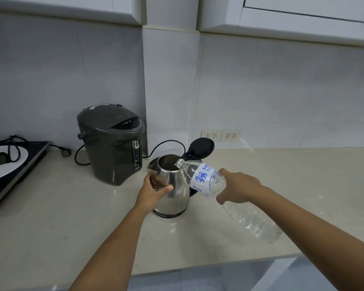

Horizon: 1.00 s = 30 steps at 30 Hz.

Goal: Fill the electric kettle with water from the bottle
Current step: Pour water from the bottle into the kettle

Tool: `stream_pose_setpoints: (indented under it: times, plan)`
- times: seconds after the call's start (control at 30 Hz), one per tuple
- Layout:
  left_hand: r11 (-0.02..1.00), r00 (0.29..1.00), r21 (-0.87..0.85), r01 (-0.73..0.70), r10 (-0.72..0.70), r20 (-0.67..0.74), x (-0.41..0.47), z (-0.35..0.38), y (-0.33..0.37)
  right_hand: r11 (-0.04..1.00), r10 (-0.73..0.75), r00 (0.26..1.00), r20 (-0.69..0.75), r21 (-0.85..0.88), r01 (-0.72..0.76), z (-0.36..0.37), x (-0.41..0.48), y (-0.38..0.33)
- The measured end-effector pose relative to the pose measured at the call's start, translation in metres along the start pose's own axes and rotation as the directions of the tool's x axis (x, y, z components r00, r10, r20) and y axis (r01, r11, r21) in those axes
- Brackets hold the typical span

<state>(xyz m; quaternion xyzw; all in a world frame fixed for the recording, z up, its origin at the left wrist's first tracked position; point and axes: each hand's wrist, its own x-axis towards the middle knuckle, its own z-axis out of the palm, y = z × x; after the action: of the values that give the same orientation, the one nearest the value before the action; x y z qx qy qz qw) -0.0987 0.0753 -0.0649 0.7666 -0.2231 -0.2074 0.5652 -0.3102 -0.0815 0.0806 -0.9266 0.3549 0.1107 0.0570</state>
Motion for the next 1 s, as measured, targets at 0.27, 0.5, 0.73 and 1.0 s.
stream_pose_setpoints:
  times: [0.27,0.5,0.73,1.0]
  plan:
    - [1.000,1.000,-0.002,-0.010,0.010,-0.010,-0.0022,0.0007,0.0016,1.000,-0.004,1.000,-0.003,0.006,0.004,-0.0020,0.0008,0.0004]
    - [1.000,1.000,-0.004,-0.011,0.011,0.002,-0.0023,0.0006,0.0018,1.000,-0.005,1.000,0.000,0.002,0.005,-0.0019,0.0014,0.0018]
    - [1.000,1.000,-0.010,-0.010,0.010,-0.007,-0.0029,0.0007,0.0017,1.000,-0.002,1.000,-0.008,-0.015,0.002,-0.0042,0.0012,0.0020]
    - [1.000,1.000,-0.015,-0.010,0.010,-0.009,-0.0020,0.0008,0.0002,0.999,-0.013,1.000,-0.004,-0.031,0.012,-0.0066,0.0012,0.0020]
